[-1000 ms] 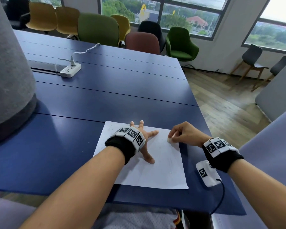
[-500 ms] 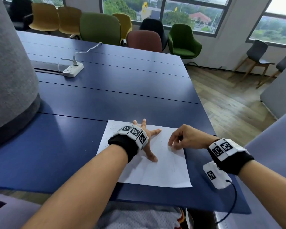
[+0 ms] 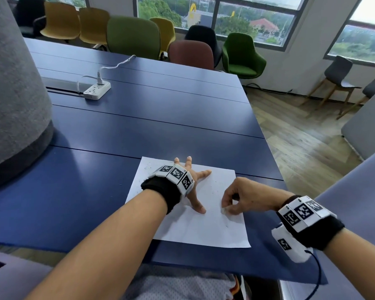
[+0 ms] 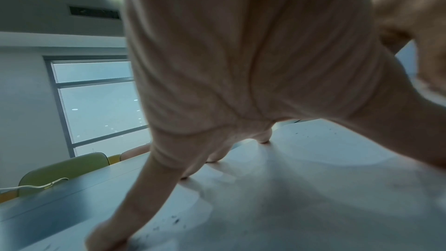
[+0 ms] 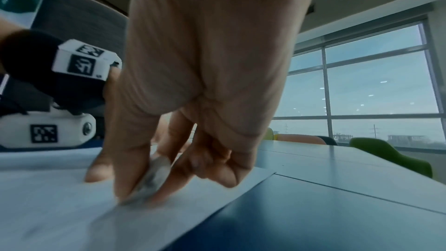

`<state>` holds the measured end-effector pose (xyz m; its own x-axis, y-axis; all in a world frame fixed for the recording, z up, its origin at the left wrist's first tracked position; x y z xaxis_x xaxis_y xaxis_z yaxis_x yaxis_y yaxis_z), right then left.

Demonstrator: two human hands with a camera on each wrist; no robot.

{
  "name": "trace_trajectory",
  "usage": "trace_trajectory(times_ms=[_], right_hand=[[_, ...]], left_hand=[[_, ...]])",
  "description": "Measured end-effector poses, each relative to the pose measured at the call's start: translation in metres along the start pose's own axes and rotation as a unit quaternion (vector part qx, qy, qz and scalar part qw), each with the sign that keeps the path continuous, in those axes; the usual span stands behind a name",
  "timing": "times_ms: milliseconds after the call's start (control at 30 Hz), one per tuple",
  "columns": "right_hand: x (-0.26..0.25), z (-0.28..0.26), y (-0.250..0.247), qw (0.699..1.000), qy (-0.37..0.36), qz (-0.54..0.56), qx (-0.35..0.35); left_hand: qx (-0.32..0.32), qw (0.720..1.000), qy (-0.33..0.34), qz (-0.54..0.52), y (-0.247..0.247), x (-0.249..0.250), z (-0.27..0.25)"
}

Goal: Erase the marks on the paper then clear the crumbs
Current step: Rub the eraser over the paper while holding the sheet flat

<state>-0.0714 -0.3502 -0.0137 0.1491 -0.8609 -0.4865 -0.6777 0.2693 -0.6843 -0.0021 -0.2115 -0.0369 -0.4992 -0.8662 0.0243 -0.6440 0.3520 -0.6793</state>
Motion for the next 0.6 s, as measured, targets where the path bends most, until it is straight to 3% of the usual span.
trace_trajectory(times_ms=[67, 167, 300, 467, 600], right_hand=[[0.001, 0.001, -0.002, 1.0, 0.007, -0.003, 0.004], [0.006, 0.002, -0.013, 0.997, 0.005, 0.008, 0.076], [-0.002, -0.001, 0.005, 1.0, 0.001, 0.004, -0.024], [0.003, 0.0, 0.001, 0.999, 0.013, 0.026, 0.018], [-0.006, -0.005, 0.018, 0.997, 0.0, 0.019, -0.071]], left_hand=[[0.001, 1.0, 0.0, 0.002, 0.001, 0.0, 0.0], [0.002, 1.0, 0.003, 0.001, 0.001, -0.001, 0.001], [0.004, 1.0, 0.0, 0.003, 0.0, -0.001, 0.001], [0.0, 1.0, 0.0, 0.002, 0.001, -0.001, 0.002], [0.001, 1.0, -0.003, 0.002, 0.001, -0.001, 0.001]])
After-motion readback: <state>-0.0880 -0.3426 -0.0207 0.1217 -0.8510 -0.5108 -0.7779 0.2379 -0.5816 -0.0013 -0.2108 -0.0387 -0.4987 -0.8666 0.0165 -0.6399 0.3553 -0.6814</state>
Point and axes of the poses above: each hand's wrist, its own z-axis towards the middle knuckle, its own y-axis out of the palm, x = y × z, the point moved 6 cm from there along z, towards the middle knuckle, and after that the axes turned 13 degrees about -x, right-handed, at the moved point
